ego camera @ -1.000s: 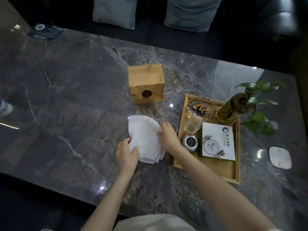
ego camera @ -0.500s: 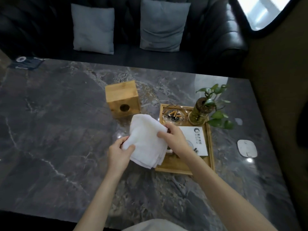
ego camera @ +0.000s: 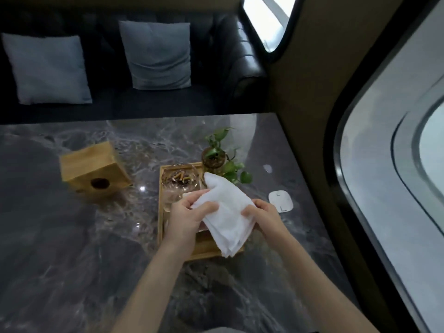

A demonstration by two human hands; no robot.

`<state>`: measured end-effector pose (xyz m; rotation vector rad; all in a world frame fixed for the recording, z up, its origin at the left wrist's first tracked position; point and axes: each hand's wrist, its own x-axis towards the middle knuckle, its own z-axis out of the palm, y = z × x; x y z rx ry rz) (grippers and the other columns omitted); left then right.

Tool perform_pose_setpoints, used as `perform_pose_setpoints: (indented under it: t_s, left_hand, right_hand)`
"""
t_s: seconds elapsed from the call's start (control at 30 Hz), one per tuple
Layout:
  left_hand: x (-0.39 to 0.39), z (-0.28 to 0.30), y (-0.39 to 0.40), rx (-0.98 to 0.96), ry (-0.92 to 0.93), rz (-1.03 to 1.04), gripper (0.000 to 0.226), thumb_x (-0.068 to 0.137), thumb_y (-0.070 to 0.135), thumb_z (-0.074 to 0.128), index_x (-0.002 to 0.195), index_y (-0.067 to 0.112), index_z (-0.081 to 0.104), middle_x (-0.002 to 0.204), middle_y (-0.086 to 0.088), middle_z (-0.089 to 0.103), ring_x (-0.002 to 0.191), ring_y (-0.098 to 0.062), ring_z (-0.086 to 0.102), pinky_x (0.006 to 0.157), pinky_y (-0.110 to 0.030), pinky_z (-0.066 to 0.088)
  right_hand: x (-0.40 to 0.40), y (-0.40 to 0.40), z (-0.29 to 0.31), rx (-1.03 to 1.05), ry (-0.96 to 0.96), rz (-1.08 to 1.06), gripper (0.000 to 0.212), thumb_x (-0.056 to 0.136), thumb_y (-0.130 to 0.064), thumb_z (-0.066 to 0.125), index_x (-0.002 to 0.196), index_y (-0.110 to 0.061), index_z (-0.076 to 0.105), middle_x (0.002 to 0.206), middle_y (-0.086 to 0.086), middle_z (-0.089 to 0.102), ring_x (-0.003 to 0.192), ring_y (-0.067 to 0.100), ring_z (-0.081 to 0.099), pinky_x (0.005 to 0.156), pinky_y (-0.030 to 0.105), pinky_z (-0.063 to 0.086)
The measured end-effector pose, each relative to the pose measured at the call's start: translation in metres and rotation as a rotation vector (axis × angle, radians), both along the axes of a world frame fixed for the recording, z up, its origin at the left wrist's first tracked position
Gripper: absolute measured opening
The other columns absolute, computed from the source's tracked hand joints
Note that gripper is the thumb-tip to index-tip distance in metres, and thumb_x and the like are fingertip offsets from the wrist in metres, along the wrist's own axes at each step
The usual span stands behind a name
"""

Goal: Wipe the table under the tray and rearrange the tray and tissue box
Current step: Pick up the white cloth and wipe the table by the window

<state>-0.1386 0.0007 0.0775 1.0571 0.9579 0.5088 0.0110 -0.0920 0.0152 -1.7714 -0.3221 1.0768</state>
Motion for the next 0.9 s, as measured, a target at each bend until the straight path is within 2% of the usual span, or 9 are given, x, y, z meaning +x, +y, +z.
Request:
perform_pose_setpoints:
  t_s: [0.1,0.2,0.33,0.4,0.47,0.57,0.67,0.8,0.9]
  left_hand:
    - [0.038,0.003,-0.019,-0.074,-0.017,-0.031,0.023,0.078,-0.001,0.061,0.099,0.01,0.065,0.089,-0.005,0.068,0.084,-0.02,0.066,0.071,-0.03,0.055]
    - [0.073,0.008,-0.035,-0.237,-0.124,-0.081,0.016,0.081,-0.003,0.057,0.092,0.006,0.064,0.078,-0.007,0.066,0.063,-0.012,0.067,0.057,-0.022,0.055]
    - [0.111,0.007,-0.05,-0.336,-0.186,-0.126,0.014,0.083,-0.002,0.054,0.09,0.007,0.062,0.074,-0.005,0.066,0.067,-0.014,0.064,0.06,-0.026,0.054]
    - [0.124,0.002,-0.057,-0.405,-0.216,-0.135,0.015,0.083,-0.002,0.054,0.093,0.008,0.061,0.077,-0.005,0.066,0.073,-0.017,0.063,0.061,-0.026,0.055]
    - [0.132,-0.01,-0.06,-0.449,-0.205,-0.121,0.015,0.083,-0.001,0.055,0.094,0.008,0.06,0.085,-0.007,0.062,0.083,-0.02,0.06,0.067,-0.029,0.053]
    - [0.135,-0.036,-0.06,-0.386,-0.089,-0.104,0.015,0.082,0.0,0.057,0.095,0.008,0.059,0.089,-0.008,0.061,0.084,-0.02,0.058,0.065,-0.027,0.052]
    - [0.133,-0.063,-0.057,-0.278,0.065,-0.108,0.014,0.081,0.002,0.06,0.092,0.01,0.061,0.095,-0.009,0.062,0.085,-0.02,0.06,0.069,-0.027,0.053]
    - [0.136,-0.09,-0.055,-0.072,0.283,-0.25,0.024,0.08,0.016,0.064,0.104,0.014,0.063,0.112,-0.007,0.064,0.104,-0.025,0.059,0.094,-0.042,0.049]
    - [0.143,-0.102,-0.054,0.149,0.359,-0.321,0.032,0.085,0.027,0.059,0.116,0.017,0.06,0.115,0.003,0.062,0.11,-0.019,0.057,0.095,-0.035,0.047]
  right_hand:
    - [0.019,-0.019,-0.013,-0.016,0.209,-0.148,0.008,0.078,-0.007,0.059,0.083,-0.004,0.063,0.082,0.012,0.064,0.075,0.025,0.061,0.065,0.033,0.05]
    - [0.032,-0.036,-0.02,0.047,0.405,-0.256,0.018,0.09,-0.02,0.05,0.089,-0.005,0.06,0.08,0.008,0.064,0.071,0.018,0.062,0.057,0.027,0.053]
    - [0.036,-0.065,-0.027,0.396,0.808,-0.476,0.043,0.082,-0.042,0.061,0.107,-0.007,0.062,0.09,0.009,0.075,0.098,0.026,0.06,0.092,0.04,0.046]
    - [0.041,-0.075,-0.026,0.547,0.985,-0.474,0.071,0.073,-0.056,0.065,0.122,-0.005,0.058,0.119,0.017,0.065,0.115,0.031,0.054,0.104,0.041,0.038]
    - [0.052,-0.083,-0.026,0.602,1.04,-0.484,0.083,0.07,-0.064,0.06,0.129,-0.007,0.051,0.134,0.021,0.053,0.124,0.036,0.048,0.11,0.046,0.033]
    - [0.072,-0.087,-0.027,0.617,1.083,-0.523,0.082,0.068,-0.051,0.068,0.132,-0.004,0.045,0.134,0.025,0.051,0.112,0.04,0.057,0.089,0.05,0.052]
    - [0.088,-0.086,-0.025,0.611,1.065,-0.477,0.056,0.092,-0.039,0.041,0.13,0.002,0.039,0.114,0.031,0.062,0.093,0.04,0.067,0.071,0.046,0.058]
    - [0.108,-0.083,-0.025,0.476,0.871,-0.445,0.06,0.087,-0.04,0.047,0.132,0.0,0.04,0.129,0.027,0.053,0.107,0.037,0.061,0.08,0.046,0.057]
    - [0.126,-0.074,-0.015,0.395,0.693,-0.473,0.051,0.086,-0.038,0.053,0.124,-0.002,0.05,0.12,0.021,0.061,0.109,0.034,0.06,0.091,0.045,0.05]
